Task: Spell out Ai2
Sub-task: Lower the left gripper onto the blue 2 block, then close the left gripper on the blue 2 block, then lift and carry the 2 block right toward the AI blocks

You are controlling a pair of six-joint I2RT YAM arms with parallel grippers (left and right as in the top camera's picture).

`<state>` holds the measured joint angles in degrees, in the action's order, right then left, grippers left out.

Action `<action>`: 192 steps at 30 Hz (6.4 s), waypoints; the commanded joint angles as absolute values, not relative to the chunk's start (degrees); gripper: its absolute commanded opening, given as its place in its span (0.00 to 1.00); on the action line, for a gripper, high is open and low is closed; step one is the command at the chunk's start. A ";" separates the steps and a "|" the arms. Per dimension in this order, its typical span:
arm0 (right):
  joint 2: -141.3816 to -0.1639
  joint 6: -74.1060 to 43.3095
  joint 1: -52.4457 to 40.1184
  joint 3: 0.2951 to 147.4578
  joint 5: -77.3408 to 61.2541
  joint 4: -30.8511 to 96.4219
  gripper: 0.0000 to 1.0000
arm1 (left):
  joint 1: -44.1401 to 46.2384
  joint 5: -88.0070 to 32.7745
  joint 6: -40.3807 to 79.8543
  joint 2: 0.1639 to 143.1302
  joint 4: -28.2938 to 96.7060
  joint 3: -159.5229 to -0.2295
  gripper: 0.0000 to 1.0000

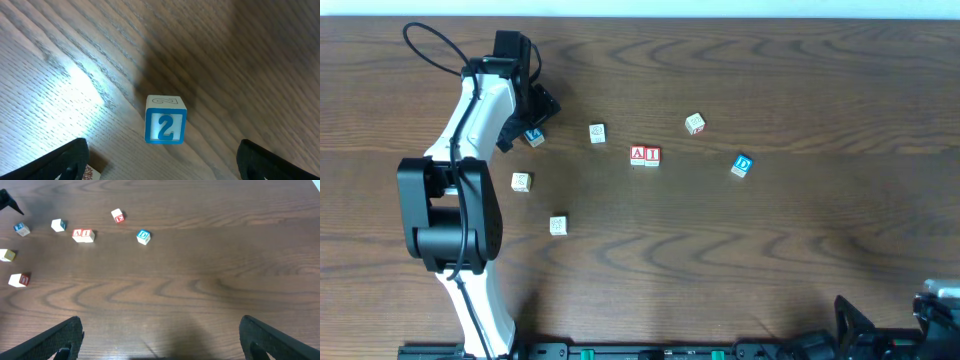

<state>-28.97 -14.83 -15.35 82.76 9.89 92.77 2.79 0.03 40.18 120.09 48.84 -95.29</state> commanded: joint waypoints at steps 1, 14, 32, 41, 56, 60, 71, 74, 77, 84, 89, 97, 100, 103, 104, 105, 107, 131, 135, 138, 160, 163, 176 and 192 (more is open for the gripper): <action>-28.84 -14.72 -15.51 82.74 10.04 92.86 0.99 | 2.61 -0.25 41.41 121.30 48.73 -96.51 0.96; -28.84 -14.72 -15.51 82.74 10.04 92.86 0.99 | 2.59 -0.27 43.83 121.51 48.01 -96.49 0.96; -28.84 -14.72 -15.51 82.74 10.04 92.86 0.99 | 2.61 -0.25 42.48 125.29 47.40 -95.61 0.96; -28.84 -14.72 -15.51 82.74 10.04 92.86 0.99 | 2.55 0.16 38.30 125.58 47.27 -95.61 1.00; -28.84 -14.72 -15.51 82.74 10.04 92.86 0.99 | 2.55 0.03 38.33 125.58 47.33 -95.61 0.69; -28.84 -14.72 -15.51 82.74 10.04 92.86 0.99 | 2.55 0.03 38.33 125.58 47.33 -95.61 0.68; -28.84 -14.72 -15.51 82.74 10.04 92.86 0.99 | 2.55 0.03 38.33 125.58 47.33 -95.61 0.59; -28.84 -14.72 -15.51 82.74 10.04 92.86 0.99 | 2.55 0.03 38.33 125.58 47.33 -95.61 0.57; -28.84 -14.72 -15.51 82.74 10.04 92.86 0.99 | 2.55 0.05 38.33 125.58 47.33 -95.61 0.54; -28.84 -14.72 -15.51 82.74 10.04 92.86 0.99 | 2.55 0.03 38.35 125.58 47.33 -95.61 0.49; -28.84 -14.72 -15.51 82.74 10.04 92.86 0.99 | 2.55 0.03 38.35 125.58 47.33 -95.61 0.44; -28.84 -14.72 -15.51 82.74 10.04 92.86 0.99 | 2.55 0.03 38.33 125.58 47.33 -95.61 0.39; -28.84 -14.72 -15.51 82.74 10.04 92.86 0.99 | 2.55 0.03 38.33 125.58 47.33 -95.61 0.37; -28.84 -14.72 -15.51 82.74 10.04 92.86 0.99 | 2.55 0.03 38.35 125.58 47.33 -95.61 0.35; -28.84 -14.72 -15.51 82.74 10.04 92.86 0.99 | 2.55 0.03 38.35 125.58 47.33 -95.61 0.33; -28.84 -14.72 -15.51 82.74 10.04 92.86 0.99 | 2.55 0.03 38.35 125.58 47.33 -95.61 0.33; -28.84 -14.72 -15.51 82.74 10.04 92.86 0.99 | 2.55 0.03 38.35 125.58 47.35 -95.61 0.33; -28.84 -14.72 -15.51 82.74 10.04 92.86 0.99 | 2.57 -3.33 39.00 125.56 48.84 -95.70 0.05; -28.84 -14.72 -15.51 82.74 10.04 92.86 0.99 | 3.14 -4.97 38.98 125.45 49.52 -96.60 0.05; -28.84 -14.72 -15.51 82.74 10.04 92.86 0.99 | 4.43 -3.90 38.54 124.73 50.74 -98.37 0.05; -28.84 -14.72 -15.51 82.74 10.04 92.86 0.99 | 30.39 3.18 30.00 120.27 47.68 -110.04 0.05; -28.84 -14.72 -15.51 82.74 10.04 92.86 0.99 | 32.60 3.09 29.76 120.44 47.72 -110.04 0.05; -28.84 -14.72 -15.51 82.74 10.04 92.86 0.99 | 35.73 3.14 25.19 123.37 48.45 -110.06 0.05; -28.84 -14.72 -15.51 82.74 10.04 92.86 0.99 | 37.98 2.87 27.05 125.16 51.72 -110.00 0.05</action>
<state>-28.97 -14.83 -15.35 82.76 9.89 92.77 37.34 2.15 25.58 124.75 51.48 -109.62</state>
